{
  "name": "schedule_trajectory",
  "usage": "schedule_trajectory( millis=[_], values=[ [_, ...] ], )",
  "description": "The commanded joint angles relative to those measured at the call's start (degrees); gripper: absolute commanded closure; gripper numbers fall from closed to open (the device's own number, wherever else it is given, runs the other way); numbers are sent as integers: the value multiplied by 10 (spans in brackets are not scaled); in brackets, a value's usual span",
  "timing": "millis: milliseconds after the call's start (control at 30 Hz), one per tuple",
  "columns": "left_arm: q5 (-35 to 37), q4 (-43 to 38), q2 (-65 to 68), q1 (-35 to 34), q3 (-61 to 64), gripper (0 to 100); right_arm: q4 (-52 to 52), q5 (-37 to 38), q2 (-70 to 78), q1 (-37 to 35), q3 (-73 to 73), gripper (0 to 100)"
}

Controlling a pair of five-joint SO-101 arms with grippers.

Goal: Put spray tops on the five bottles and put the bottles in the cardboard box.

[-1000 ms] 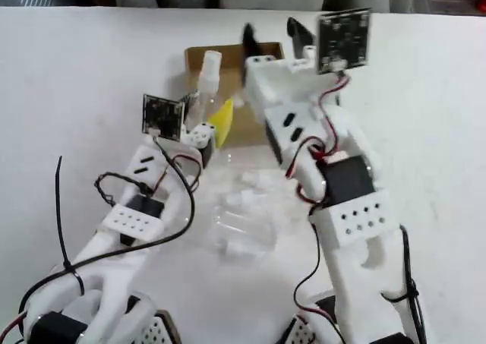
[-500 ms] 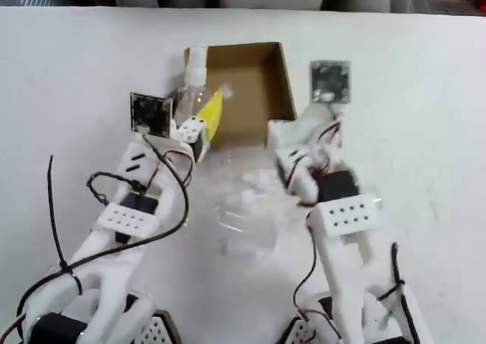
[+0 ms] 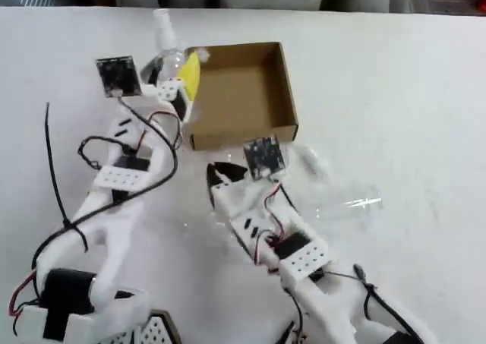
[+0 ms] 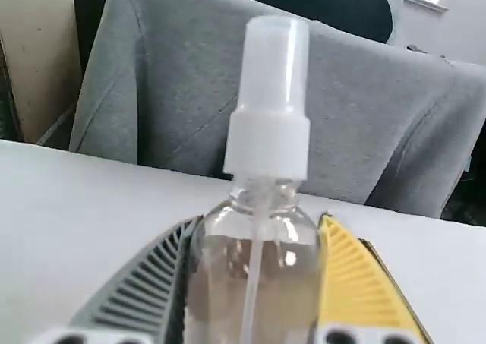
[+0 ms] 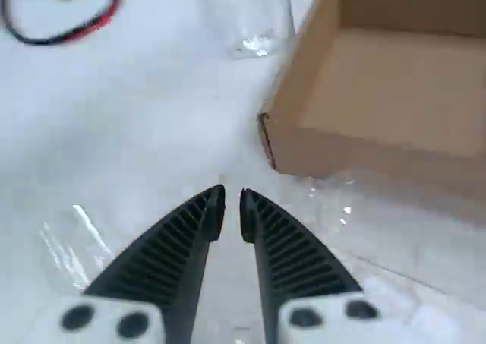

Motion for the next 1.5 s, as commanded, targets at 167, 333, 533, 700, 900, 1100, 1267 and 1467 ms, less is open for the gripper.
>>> schedule_trajectory(
  millis=[167,333,533,700,900,1100,1267,1467],
  values=[
    [11,-18,-114,36,65,976,-181,-4,-12,-24,38,983],
    [10,-15,-135,31,89,976,-181,-4,-12,-23,36,983],
    [10,-15,-164,35,115,976,-181,-4,-11,-22,31,983],
    [11,-15,-197,36,139,976,-181,-4,-10,-22,30,983],
    [11,40,-218,55,139,976,-181,-4,29,-16,11,983],
    [-33,49,-228,61,141,976,-277,0,109,-14,3,983],
    [-69,47,-228,65,149,976,-316,1,145,-4,3,983],
    [-71,47,-227,60,149,976,-263,2,134,-26,3,983]
  ],
)
